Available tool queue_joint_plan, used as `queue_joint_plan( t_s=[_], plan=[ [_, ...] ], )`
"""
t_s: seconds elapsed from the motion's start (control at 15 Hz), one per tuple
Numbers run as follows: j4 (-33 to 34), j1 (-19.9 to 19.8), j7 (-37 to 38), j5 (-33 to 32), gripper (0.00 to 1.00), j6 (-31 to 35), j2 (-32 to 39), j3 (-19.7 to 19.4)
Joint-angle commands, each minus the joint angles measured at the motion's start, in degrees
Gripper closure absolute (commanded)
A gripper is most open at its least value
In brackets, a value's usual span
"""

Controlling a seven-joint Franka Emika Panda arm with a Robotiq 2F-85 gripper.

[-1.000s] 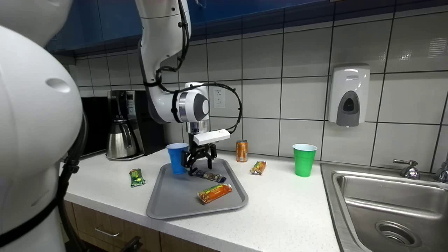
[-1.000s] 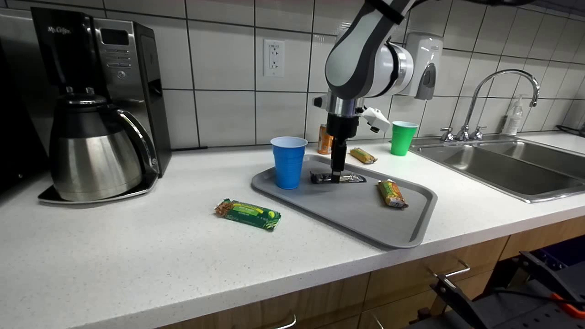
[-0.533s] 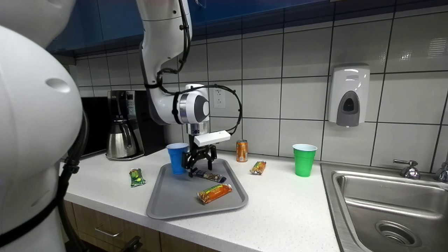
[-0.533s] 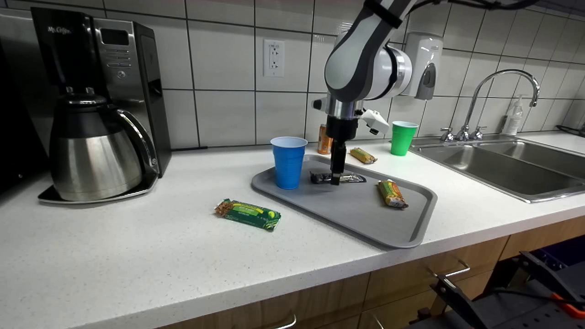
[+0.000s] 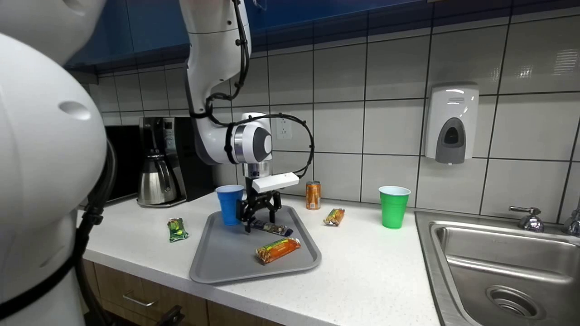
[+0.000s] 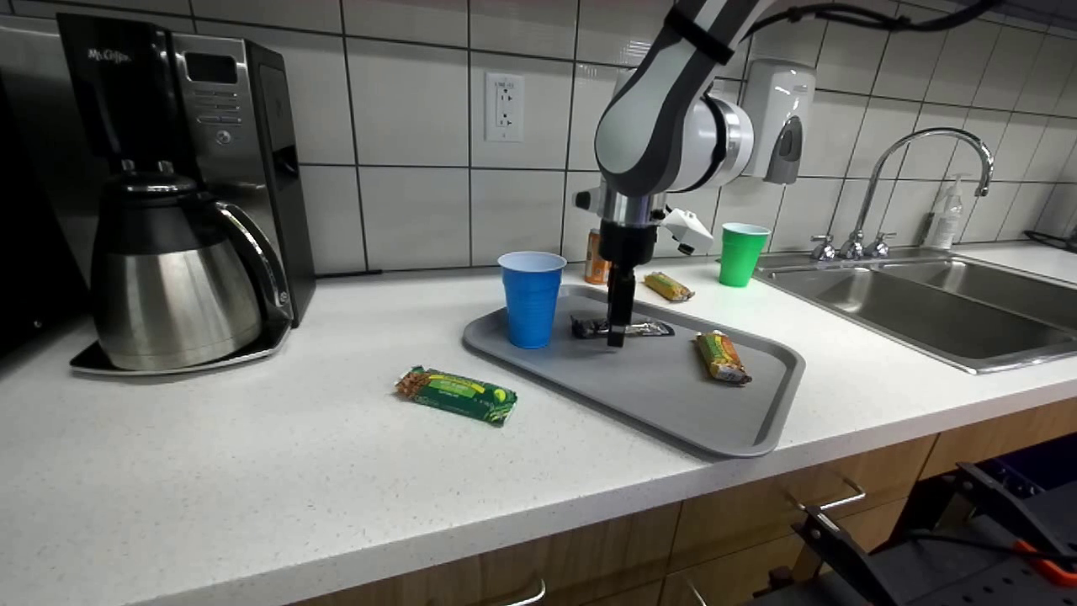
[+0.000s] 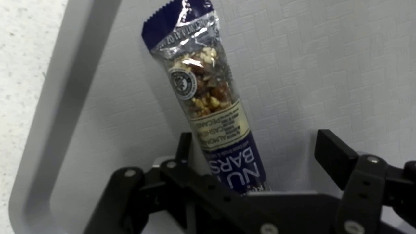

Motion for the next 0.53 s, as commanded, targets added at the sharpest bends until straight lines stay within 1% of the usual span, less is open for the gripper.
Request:
queue_joint_plan(
  t_s=[0.0,0.07,0.47],
  plan=[
    [1.58,-0.98,-1.44,-1.01,0.32,-0.52,0.85,0.29],
    [1.68,-0.98,-1.39,-1.05,0.42,-0.46,0.92,0.27],
    [2.05,-1.04,-1.31,-1.03,0.88,-0.44,0.8,0.31]
  ],
)
